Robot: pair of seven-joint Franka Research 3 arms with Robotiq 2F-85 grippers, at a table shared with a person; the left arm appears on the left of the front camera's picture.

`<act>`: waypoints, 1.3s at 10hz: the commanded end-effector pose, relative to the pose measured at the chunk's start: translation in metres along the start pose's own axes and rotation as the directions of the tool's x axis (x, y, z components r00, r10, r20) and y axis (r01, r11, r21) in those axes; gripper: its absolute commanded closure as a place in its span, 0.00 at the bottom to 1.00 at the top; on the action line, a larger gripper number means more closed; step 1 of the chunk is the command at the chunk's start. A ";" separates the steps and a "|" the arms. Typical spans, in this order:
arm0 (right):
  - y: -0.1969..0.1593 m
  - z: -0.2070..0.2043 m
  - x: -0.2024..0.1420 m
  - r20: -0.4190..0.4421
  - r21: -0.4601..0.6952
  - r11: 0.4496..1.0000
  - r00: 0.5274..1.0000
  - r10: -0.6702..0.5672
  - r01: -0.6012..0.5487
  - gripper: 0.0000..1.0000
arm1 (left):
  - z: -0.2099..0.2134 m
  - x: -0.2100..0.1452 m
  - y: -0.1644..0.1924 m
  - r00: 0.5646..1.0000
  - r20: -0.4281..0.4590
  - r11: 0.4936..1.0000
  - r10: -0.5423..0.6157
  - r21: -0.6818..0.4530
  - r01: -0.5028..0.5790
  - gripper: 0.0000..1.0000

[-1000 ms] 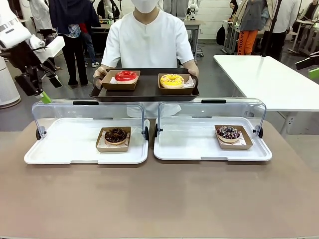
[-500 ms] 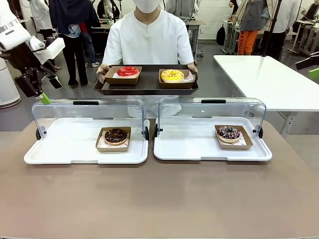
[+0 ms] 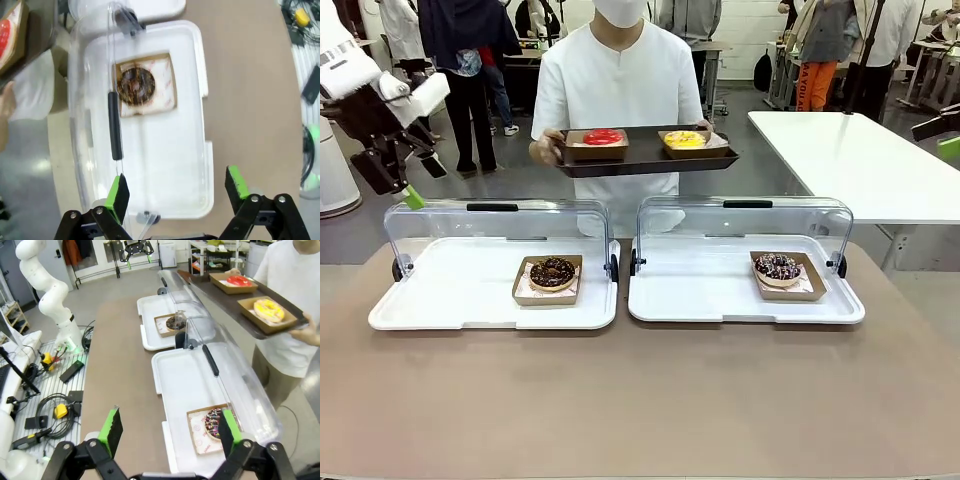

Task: Provide the desired donut to the person.
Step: Place the picked Paper togo box onto the Handle tray extended by the person.

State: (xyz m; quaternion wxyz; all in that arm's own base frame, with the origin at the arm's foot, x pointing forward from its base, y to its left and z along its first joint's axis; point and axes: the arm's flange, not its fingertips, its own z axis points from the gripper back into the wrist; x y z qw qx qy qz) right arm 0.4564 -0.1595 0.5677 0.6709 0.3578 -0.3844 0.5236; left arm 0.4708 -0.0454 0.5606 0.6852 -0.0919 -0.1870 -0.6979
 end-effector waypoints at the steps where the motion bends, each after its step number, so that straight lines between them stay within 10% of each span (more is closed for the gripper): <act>1: 0.000 -0.001 0.000 0.011 -0.001 1.000 1.000 0.003 -0.003 0.00 | 0.020 -0.053 0.007 0.937 0.348 0.999 0.030 -0.030 -0.020 0.00; 5: 0.000 -0.001 0.000 0.011 -0.001 1.000 1.000 0.003 -0.003 0.00 | 0.014 -0.157 -0.033 0.718 0.694 0.996 -0.058 0.086 -0.003 0.00; 13: 0.000 -0.001 0.000 0.011 -0.001 1.000 1.000 0.003 -0.003 0.00 | -0.013 -0.242 -0.061 0.647 0.759 0.988 0.070 0.036 -0.150 0.00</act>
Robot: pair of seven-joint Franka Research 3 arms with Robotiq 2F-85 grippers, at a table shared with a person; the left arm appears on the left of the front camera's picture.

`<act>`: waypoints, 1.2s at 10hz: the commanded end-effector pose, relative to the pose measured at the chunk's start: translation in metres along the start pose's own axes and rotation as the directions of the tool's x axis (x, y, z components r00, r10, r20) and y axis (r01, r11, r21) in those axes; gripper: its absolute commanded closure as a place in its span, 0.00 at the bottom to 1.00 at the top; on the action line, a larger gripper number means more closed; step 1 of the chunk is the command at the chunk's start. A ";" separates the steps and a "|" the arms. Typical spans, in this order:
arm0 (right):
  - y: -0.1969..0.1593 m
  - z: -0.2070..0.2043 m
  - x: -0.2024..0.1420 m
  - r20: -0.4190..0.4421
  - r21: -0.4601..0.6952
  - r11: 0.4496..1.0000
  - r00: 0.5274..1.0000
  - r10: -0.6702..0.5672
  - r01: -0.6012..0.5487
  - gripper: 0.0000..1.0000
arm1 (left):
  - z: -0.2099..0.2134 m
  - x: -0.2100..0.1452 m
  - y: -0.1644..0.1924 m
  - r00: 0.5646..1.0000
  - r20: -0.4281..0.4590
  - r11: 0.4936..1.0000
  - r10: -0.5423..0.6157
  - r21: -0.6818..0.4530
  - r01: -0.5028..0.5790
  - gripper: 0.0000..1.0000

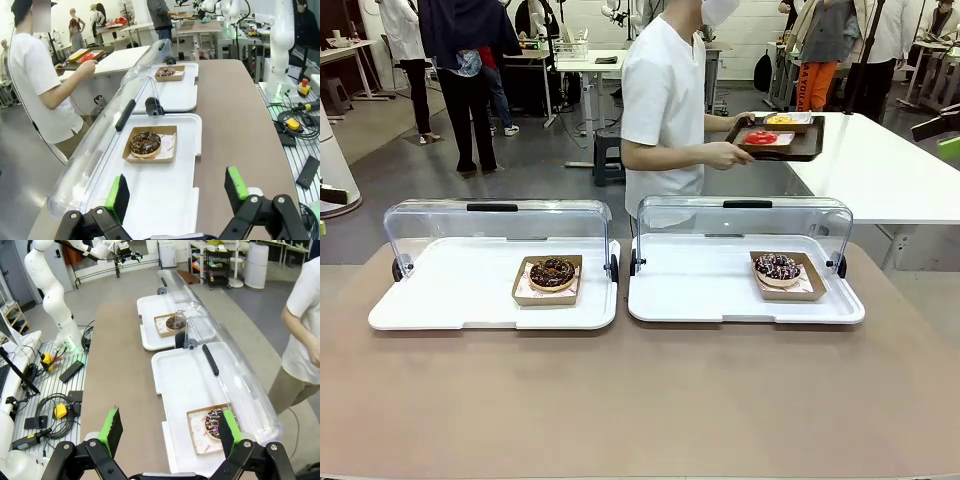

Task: Provide the desired donut to the person.
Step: Place the picked Paper togo box onto the Handle tray extended by the person.

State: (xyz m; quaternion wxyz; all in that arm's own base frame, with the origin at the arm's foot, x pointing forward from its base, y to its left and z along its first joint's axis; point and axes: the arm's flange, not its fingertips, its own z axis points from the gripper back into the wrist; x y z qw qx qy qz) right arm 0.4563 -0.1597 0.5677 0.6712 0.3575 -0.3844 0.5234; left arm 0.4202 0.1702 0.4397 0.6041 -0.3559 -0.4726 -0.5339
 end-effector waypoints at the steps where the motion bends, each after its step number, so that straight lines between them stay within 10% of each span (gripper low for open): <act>1: 0.000 -0.002 0.000 0.011 -0.001 1.000 1.000 0.003 -0.003 0.00 | 0.001 0.006 -0.005 0.999 0.021 0.999 -0.044 0.003 0.044 0.00; 12: 0.000 -0.002 0.000 0.011 -0.001 1.000 1.000 0.003 -0.003 0.00 | -0.001 0.003 0.000 1.000 0.002 1.000 -0.006 -0.006 0.006 0.00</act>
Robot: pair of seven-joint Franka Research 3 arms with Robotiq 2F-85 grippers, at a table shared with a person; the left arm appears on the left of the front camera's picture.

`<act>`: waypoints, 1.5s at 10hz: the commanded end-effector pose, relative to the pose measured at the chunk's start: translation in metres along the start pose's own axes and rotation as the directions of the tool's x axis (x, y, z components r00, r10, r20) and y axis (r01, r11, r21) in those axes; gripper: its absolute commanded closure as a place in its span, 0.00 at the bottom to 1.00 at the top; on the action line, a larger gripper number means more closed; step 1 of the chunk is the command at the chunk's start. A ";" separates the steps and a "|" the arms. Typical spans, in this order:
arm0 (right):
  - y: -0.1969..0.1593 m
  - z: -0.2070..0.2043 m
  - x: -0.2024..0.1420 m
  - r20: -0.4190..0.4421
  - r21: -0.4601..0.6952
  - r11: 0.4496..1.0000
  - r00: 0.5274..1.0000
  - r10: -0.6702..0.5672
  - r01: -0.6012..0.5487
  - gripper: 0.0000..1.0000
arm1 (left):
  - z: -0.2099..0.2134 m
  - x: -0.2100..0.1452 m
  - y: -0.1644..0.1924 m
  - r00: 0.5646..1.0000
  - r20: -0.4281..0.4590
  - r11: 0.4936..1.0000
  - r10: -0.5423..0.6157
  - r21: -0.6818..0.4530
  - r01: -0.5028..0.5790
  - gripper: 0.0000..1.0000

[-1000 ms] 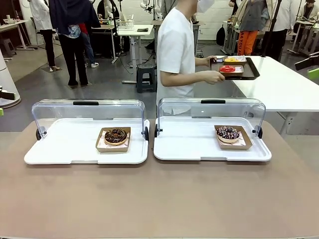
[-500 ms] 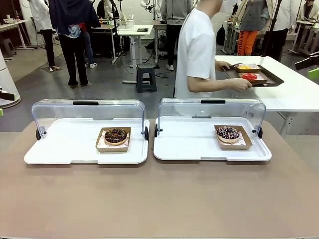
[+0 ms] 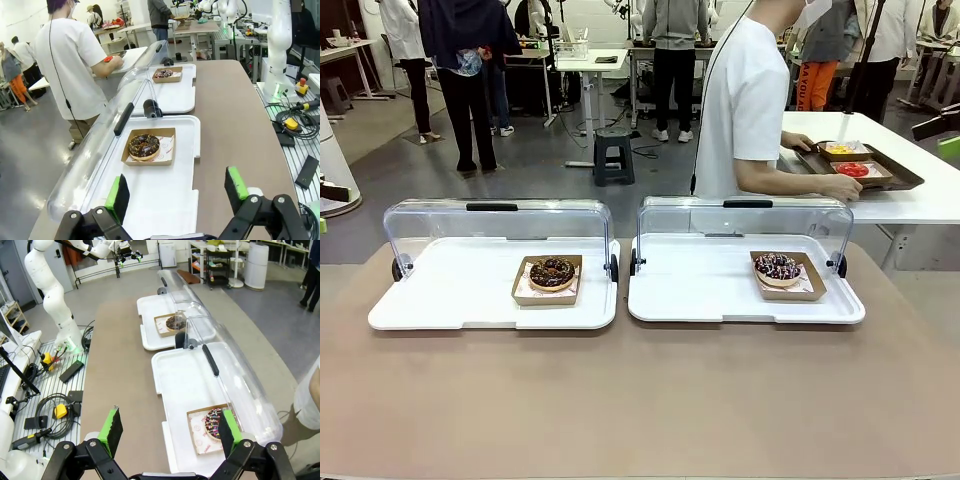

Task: Provide the desired donut to the person.
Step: Place the picked Paper togo box onto the Handle tray extended by the person.

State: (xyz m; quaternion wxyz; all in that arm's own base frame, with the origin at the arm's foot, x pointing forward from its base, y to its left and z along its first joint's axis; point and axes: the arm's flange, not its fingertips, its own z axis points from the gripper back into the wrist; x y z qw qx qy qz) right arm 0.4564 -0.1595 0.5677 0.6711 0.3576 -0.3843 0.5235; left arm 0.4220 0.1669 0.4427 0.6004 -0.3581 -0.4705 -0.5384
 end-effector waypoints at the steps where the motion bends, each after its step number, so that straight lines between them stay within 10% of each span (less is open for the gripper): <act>1: 0.000 -0.001 0.000 0.011 -0.001 1.000 1.000 0.003 -0.003 0.00 | 0.001 -0.001 -0.001 1.000 0.001 1.000 -0.001 0.006 0.001 0.00; 15: 0.000 -0.001 0.000 0.011 -0.001 1.000 1.000 0.003 -0.003 0.00 | 0.001 -0.001 -0.001 1.000 0.001 1.000 -0.001 0.006 0.001 0.00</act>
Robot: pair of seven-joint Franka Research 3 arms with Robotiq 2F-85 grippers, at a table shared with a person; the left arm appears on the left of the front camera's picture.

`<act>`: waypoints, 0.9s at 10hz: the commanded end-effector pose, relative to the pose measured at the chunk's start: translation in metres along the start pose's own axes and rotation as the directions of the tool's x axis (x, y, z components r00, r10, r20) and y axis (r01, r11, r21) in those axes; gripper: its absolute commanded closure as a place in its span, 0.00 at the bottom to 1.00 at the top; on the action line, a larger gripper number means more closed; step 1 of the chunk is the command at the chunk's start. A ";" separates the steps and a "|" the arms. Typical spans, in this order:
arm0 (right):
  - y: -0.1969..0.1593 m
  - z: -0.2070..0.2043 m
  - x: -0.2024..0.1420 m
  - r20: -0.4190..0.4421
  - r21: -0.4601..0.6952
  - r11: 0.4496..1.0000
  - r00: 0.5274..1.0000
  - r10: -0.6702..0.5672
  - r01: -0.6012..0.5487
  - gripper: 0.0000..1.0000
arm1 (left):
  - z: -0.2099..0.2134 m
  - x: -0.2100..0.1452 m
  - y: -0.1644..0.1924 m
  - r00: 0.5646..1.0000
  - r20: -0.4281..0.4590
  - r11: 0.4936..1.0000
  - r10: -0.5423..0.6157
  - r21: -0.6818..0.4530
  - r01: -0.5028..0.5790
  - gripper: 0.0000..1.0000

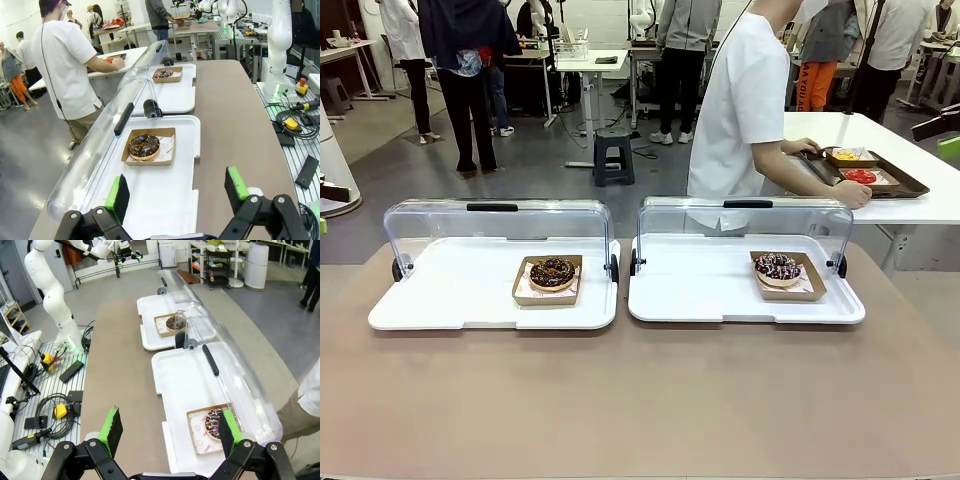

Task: Provide the desired donut to the person.
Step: Place the picked Paper togo box onto the Handle tray extended by the person.

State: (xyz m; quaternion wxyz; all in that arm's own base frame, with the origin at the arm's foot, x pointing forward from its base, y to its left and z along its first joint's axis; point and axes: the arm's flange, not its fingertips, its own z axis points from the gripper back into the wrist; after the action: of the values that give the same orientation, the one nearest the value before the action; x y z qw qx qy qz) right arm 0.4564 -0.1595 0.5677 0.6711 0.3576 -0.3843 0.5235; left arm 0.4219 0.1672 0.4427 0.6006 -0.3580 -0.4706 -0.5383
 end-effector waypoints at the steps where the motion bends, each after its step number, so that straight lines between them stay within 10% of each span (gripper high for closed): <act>1: 0.000 -0.001 0.000 0.011 -0.001 1.000 1.000 0.003 -0.003 0.00 | 0.001 -0.001 -0.001 1.000 0.002 1.000 -0.001 0.005 0.001 0.00; 9: 0.000 -0.001 0.000 0.011 -0.001 1.000 1.000 0.003 -0.003 0.00 | 0.001 -0.001 -0.001 1.000 0.002 1.000 -0.001 0.005 0.001 0.00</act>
State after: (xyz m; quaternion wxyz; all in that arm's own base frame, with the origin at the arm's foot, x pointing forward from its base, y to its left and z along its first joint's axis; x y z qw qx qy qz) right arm 0.4564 -0.1594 0.5677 0.6711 0.3576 -0.3843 0.5235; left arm 0.4218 0.1674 0.4427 0.6008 -0.3578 -0.4706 -0.5381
